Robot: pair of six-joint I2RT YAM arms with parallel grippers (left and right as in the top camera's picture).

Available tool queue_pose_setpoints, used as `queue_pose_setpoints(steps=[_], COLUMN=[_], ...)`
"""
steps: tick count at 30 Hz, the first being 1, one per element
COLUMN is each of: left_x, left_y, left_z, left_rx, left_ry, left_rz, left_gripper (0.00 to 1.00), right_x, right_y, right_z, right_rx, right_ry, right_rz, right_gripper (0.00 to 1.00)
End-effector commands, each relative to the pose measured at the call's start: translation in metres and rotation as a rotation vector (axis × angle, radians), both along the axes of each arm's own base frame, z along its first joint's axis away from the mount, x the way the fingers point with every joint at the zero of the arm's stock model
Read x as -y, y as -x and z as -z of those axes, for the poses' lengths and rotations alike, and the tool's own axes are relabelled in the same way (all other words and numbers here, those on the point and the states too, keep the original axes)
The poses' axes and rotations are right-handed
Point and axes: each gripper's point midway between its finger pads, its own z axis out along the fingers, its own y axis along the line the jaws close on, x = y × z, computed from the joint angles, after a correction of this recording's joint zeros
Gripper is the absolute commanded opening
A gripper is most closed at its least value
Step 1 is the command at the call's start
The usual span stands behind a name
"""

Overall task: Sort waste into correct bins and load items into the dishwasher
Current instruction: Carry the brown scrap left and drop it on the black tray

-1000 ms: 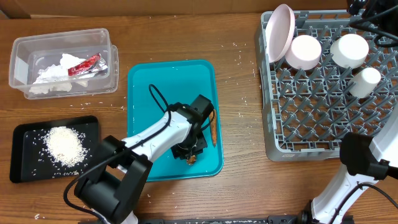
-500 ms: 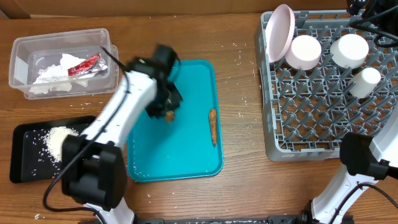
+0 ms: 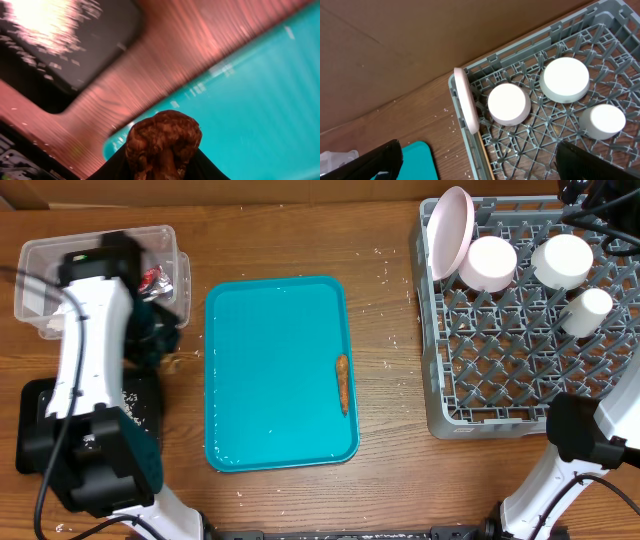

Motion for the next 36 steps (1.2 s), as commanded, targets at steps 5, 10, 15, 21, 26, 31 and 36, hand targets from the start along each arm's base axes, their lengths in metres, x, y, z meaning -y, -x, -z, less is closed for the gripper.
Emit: queue_pose_setpoints(steps=[5,10,15,21,26,31,36], left_x=[-0.074,-0.104,-0.112,-0.113,-0.109,-0.095,-0.055], left_y=[0.046,0.074,0.086,0.084,0.072,0.038,-0.009], left_z=[0.018,0.044,0.066,0.071,0.063,0.031,-0.029], left_rx=[-0.098,-0.15,-0.157,-0.147,-0.104,0.055,0.323], left_ry=[-0.039,-0.075,-0.075,-0.08,-0.034,0.087,0.198], left_rz=[-0.203,-0.292,-0.328,-0.321,-0.275,-0.18,0.011], left_gripper=[0.31,0.33,0.35,0.68,0.7,0.7,0.7], right_x=[-0.002,-0.002,-0.002,-0.002,-0.002,-0.002,-0.002], right_y=[0.005,0.005,0.005,0.005,0.005,0.005,0.005], right_z=[-0.011,-0.011,-0.011,-0.011,-0.011,-0.011,-0.011], right_rx=[0.03,0.03,0.03,0.03,0.03,0.03,0.03], right_ry=[0.006,0.006,0.006,0.006,0.006,0.006,0.006], right_rz=[-0.007,-0.007,-0.007,-0.007,-0.007,-0.007,-0.007], right_gripper=[1.0,1.0,1.0,1.0,1.0,1.0,1.0])
